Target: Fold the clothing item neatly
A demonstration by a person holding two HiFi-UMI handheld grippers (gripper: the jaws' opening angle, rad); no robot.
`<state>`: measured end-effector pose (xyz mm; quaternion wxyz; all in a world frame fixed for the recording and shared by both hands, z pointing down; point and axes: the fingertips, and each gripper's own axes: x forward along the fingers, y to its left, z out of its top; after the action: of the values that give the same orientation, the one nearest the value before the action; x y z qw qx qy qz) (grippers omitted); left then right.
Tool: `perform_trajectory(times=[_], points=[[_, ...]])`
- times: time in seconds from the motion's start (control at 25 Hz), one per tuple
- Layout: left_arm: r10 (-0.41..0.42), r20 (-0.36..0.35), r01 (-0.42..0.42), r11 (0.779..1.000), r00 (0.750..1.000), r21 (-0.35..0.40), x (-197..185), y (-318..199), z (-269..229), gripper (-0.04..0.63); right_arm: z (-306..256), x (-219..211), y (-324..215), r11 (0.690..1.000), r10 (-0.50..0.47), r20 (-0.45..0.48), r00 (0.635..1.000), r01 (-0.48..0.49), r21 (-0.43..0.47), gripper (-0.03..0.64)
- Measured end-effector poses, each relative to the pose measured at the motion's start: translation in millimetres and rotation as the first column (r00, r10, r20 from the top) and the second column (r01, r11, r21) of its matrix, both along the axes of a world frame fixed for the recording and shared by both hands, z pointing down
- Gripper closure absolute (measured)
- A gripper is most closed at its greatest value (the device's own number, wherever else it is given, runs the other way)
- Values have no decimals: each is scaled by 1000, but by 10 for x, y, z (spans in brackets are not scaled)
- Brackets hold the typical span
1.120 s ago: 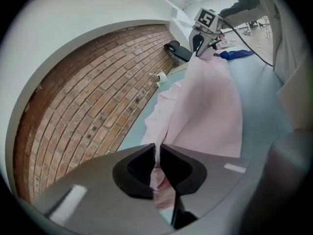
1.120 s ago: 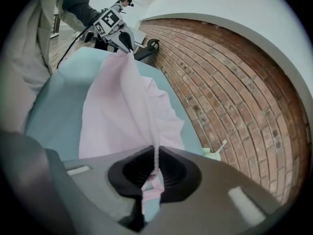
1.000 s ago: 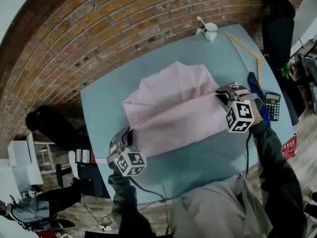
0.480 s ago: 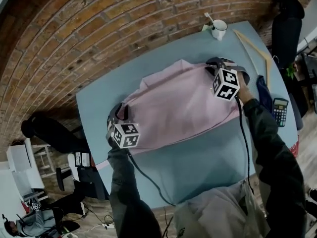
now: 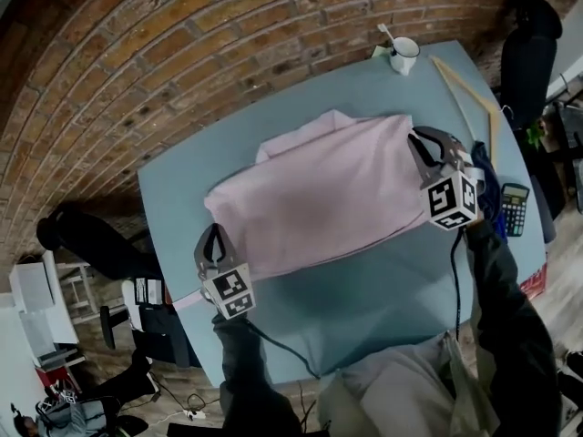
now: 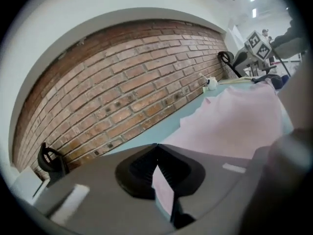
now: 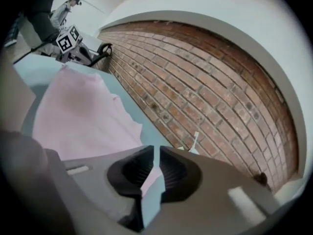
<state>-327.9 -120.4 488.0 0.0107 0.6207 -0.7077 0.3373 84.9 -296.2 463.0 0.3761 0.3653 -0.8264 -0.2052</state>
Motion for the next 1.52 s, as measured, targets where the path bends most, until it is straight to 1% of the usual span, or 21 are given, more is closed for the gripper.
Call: perform_trajectory(times=[0.08,0.2,0.28,0.4,0.44,0.56,0.68,0.84,0.88,0.96,1.12,1.2,1.28,1.4,1.52], points=[[24,-32,-24,1000,999,6,227,192,-38,588,-39,57,334,999,-4,70,998,7,-44,612],[45,-98,-48,998,994,-27,636,521,0,588,-16,160,869,993,21,150,989,-3,-119,615],[35,-166,-41,998,985,-37,930,815,33,588,50,177,1257,987,21,185,983,9,-160,615],[3,-308,-20,999,951,-51,1420,1290,135,588,128,177,1820,977,7,226,974,41,-208,615],[0,-337,-21,998,941,-59,1580,1442,182,588,146,181,1985,974,6,249,968,51,-222,615],[-12,-376,-21,996,926,-83,1970,1876,291,588,229,209,2438,958,12,307,952,78,-277,615],[-47,-441,5,995,896,-97,2250,2214,292,588,347,258,2772,940,-10,329,944,122,-320,615],[-92,-496,44,993,864,-107,2515,2587,257,588,412,264,3170,900,-50,383,922,208,-383,615],[-98,-505,49,993,857,-108,2568,2664,258,588,425,280,3267,894,-57,387,920,219,-391,615],[-93,-519,46,994,850,-103,2634,2756,278,588,442,315,3418,892,-53,387,920,218,-397,615],[-18,-539,-27,997,842,-75,2679,2733,307,588,395,375,3595,902,9,403,915,167,-399,615],[17,-534,-66,995,845,-74,2598,2753,253,588,381,312,3729,901,60,422,904,133,-413,615],[57,-528,-101,993,847,-55,2502,2791,191,588,371,215,3880,900,100,437,894,106,-423,615],[85,-539,-128,991,838,-42,2377,2783,170,588,364,54,4015,906,116,434,894,85,-416,615],[111,-528,-142,990,842,-18,2271,2785,173,588,340,-21,4161,910,137,435,890,60,-410,615]])
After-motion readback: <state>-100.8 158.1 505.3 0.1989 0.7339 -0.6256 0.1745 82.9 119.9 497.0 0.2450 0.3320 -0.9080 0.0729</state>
